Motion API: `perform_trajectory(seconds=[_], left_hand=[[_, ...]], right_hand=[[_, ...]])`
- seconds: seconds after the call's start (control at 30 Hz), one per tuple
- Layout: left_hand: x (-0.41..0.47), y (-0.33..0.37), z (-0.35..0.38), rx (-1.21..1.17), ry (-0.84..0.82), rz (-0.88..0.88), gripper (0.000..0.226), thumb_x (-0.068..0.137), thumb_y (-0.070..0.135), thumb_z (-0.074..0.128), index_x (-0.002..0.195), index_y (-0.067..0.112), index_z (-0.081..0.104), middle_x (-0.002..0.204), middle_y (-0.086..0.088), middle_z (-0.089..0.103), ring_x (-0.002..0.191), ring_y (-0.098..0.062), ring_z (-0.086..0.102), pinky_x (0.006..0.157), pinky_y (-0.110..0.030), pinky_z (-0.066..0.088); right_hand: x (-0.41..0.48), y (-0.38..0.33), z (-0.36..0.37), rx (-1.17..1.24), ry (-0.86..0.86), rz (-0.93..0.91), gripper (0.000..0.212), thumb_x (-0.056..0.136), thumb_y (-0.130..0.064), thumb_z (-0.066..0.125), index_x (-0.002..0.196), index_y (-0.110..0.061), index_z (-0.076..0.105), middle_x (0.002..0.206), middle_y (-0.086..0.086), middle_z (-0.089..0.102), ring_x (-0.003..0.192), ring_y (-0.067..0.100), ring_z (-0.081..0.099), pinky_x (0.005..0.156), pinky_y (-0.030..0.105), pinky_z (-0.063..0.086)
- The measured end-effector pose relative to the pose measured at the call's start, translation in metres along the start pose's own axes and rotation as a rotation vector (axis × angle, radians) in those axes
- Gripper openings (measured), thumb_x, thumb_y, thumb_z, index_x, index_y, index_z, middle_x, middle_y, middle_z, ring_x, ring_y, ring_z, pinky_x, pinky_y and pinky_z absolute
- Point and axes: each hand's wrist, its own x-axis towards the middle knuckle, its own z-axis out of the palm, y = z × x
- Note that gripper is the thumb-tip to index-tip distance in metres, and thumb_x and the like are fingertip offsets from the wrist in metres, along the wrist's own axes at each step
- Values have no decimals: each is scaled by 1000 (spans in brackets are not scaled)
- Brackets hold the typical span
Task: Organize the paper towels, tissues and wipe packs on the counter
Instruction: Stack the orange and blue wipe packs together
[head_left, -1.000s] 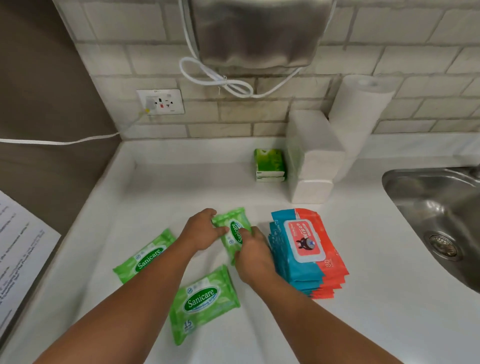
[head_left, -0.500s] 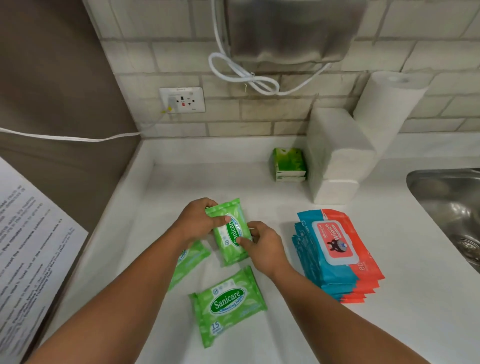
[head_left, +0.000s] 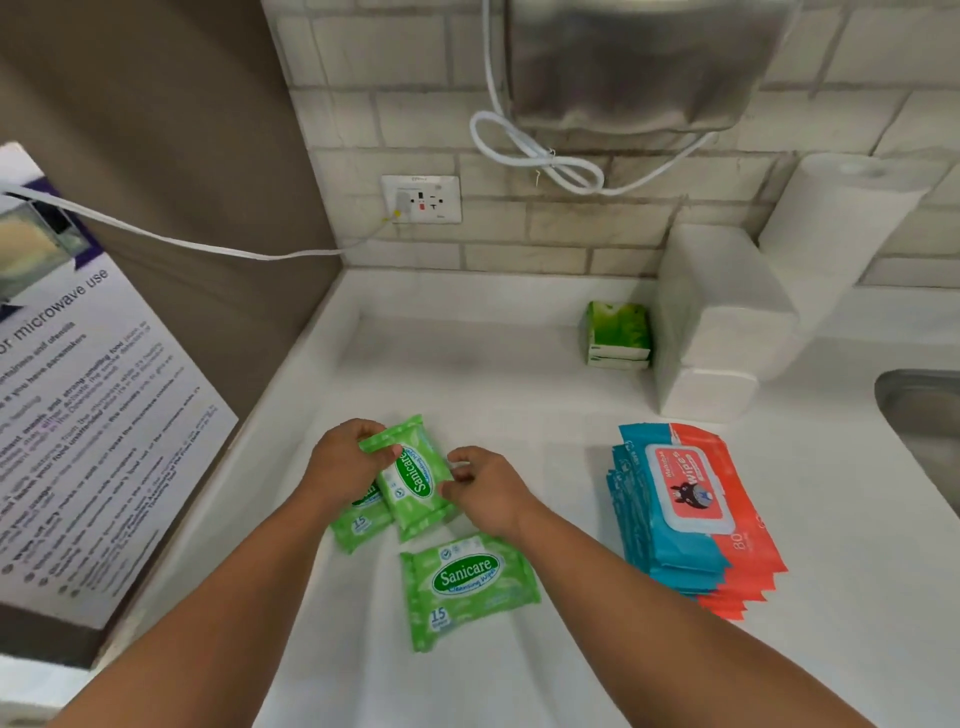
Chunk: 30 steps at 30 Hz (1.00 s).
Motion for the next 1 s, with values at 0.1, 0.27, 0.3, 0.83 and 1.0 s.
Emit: perform_trajectory(seconds=[0.1,0.27,0.3,0.83,1.0], left_hand=[[-16,2,-2,46,82,-21,50,90,32,76,134,14,59,131,-8,63,120,-27,61,105,-42,48],[-47,22,4,95,217,-33,54,93,31,71,141,13,55,145,-14,57,125,-34,59,106,-45,48],[-58,31,10,86,238,-23,53,93,30,71,141,14,55,145,-13,57,125,-33,59,106,-43,48],[-191,137,184,-389,-31,-44,88,75,89,40,140,31,48,146,0,54,134,-24,51,117,-51,37],[-206,142,214,-537,-268,-167,53,100,69,32,112,32,68,112,0,75,106,-16,68,93,-36,49]], right_hand=[[-15,-7,-5,-13,-39,-7,55,93,-20,68,144,-15,48,136,10,61,120,24,61,106,38,47],[-49,-30,-42,78,-38,-117,54,95,-19,64,147,-17,46,142,7,54,124,22,57,103,33,48],[-57,-35,-53,95,-22,-142,52,95,-20,63,145,-18,47,142,6,55,123,22,58,102,33,48],[-163,51,-208,68,468,-203,43,100,-23,55,143,-26,47,116,-7,58,73,1,62,54,4,44],[-171,84,-211,336,161,126,76,100,-51,50,157,-20,10,146,7,51,118,25,63,82,31,50]])
